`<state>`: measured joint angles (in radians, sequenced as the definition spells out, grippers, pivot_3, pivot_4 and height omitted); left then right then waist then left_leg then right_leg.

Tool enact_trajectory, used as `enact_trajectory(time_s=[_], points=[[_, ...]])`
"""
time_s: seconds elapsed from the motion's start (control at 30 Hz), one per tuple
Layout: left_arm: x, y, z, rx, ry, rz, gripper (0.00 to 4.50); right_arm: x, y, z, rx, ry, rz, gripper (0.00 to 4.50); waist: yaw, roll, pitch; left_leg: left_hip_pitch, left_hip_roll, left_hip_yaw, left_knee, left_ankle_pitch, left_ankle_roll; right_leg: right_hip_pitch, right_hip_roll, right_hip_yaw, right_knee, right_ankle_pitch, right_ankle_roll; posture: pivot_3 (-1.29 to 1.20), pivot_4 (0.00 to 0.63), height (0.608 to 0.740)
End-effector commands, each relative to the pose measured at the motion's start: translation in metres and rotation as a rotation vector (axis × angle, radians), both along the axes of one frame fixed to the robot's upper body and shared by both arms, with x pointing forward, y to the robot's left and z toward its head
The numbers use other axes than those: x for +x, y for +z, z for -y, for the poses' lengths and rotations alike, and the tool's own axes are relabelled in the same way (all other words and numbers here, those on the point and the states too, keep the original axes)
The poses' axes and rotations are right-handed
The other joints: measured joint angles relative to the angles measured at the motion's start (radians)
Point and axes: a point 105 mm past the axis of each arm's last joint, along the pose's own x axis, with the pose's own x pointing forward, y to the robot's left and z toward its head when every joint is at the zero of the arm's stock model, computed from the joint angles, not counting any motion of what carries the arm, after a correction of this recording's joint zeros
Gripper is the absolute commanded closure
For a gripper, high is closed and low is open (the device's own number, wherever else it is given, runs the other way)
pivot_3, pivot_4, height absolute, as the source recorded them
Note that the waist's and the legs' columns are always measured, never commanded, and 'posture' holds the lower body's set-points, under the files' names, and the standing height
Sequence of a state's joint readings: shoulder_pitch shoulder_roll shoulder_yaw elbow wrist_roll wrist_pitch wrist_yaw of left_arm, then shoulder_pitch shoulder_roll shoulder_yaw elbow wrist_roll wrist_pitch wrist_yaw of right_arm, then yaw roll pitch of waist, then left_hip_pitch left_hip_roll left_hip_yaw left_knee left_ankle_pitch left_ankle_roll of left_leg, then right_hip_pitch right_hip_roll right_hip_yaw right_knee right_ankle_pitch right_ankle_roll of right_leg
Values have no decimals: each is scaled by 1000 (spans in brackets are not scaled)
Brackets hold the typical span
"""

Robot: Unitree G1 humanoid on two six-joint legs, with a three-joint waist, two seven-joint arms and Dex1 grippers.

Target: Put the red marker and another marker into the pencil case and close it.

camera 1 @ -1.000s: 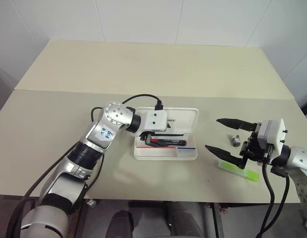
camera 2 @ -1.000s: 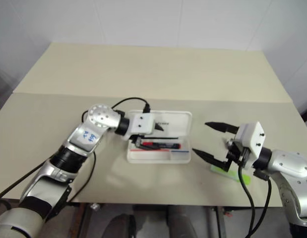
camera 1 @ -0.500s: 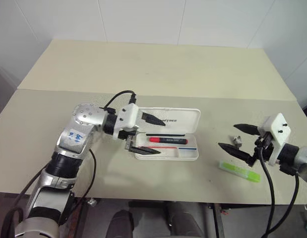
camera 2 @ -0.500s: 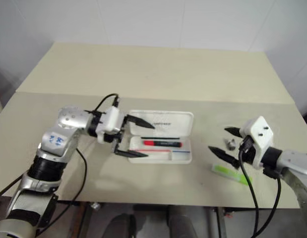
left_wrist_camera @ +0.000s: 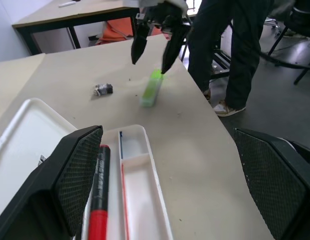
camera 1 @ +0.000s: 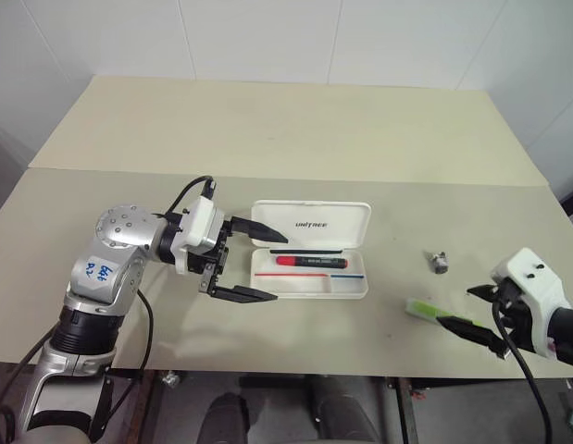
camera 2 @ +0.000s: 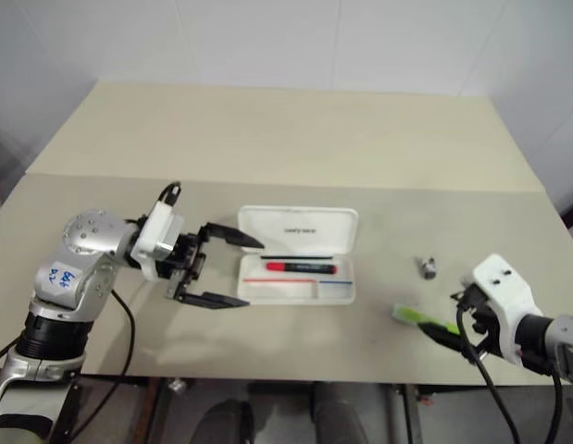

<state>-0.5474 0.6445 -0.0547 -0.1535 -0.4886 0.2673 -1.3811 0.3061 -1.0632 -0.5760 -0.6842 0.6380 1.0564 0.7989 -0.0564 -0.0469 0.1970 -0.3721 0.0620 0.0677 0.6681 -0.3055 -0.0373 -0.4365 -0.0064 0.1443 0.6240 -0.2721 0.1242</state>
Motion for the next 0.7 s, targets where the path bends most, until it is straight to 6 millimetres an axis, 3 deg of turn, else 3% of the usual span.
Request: enact_trajectory(time_s=[0.03,0.3,0.57,0.7], points=[[-10,10,-2,3,-44,52,26,1,1,3,-26,61,6,0,-1,0,0,1,0,0,0,0,0,2,0,0,-2,0,-1,0,150,740],[-22,4,-30,108,-32,38,26,20,-32,26,-131,195,-54,0,-8,-2,-1,3,0,1,0,0,1,6,-1,0,-6,-3,-5,0,150,740],[-22,6,-43,116,28,60,26,29,-46,26,-158,310,-128,0,-11,-2,0,4,0,0,0,0,1,6,-1,0,-5,-3,-5,0,150,740],[-19,10,-45,100,59,78,0,29,-49,24,-147,338,-149,1213,-16,-2,-1,4,1,0,0,0,1,6,-1,-1,-5,-3,-5,0,150,740]])
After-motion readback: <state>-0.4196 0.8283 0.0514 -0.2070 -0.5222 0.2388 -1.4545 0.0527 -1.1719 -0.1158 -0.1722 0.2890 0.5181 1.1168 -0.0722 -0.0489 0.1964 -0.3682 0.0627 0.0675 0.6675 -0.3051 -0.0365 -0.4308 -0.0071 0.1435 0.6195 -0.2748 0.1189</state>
